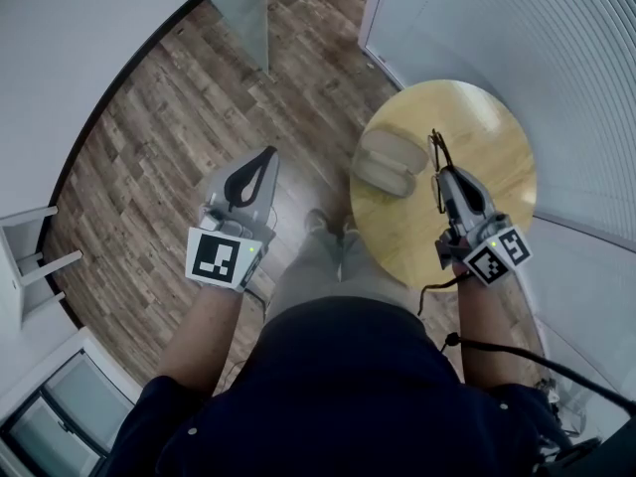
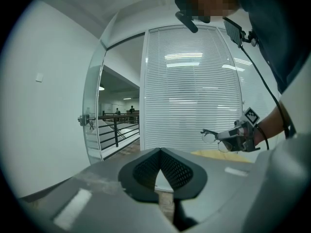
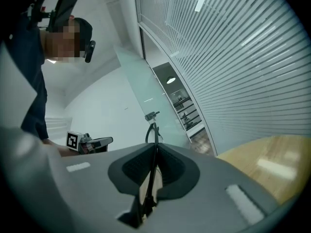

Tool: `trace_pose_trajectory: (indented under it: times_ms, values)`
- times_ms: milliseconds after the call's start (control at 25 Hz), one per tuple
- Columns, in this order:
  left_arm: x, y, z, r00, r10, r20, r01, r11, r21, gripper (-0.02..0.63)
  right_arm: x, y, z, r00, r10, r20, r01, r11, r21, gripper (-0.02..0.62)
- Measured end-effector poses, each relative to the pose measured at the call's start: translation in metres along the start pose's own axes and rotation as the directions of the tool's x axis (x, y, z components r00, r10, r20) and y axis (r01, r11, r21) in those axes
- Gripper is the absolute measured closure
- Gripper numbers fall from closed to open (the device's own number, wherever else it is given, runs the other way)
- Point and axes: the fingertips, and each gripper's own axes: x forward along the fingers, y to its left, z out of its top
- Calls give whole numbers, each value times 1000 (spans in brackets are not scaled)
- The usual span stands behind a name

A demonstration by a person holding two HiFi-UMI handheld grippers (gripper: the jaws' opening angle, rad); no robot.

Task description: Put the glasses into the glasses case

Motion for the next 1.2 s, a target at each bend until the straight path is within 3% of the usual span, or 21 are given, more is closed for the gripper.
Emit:
trace_pose_trajectory:
  times_ms: [440, 680, 1200]
  values:
    - [18, 17, -35, 998, 10, -58, -12, 1000, -28, 603, 22, -19, -40, 999, 24, -49, -22, 999, 30, 569]
    - [23, 2, -60, 997, -15, -81, 11, 998, -54, 603, 29, -26, -60, 997, 57, -59, -56, 998, 18, 569]
    - [44, 18, -95, 996, 26, -89, -33, 997, -73, 603, 45, -67, -118, 979, 42, -201, -45, 999, -11, 569]
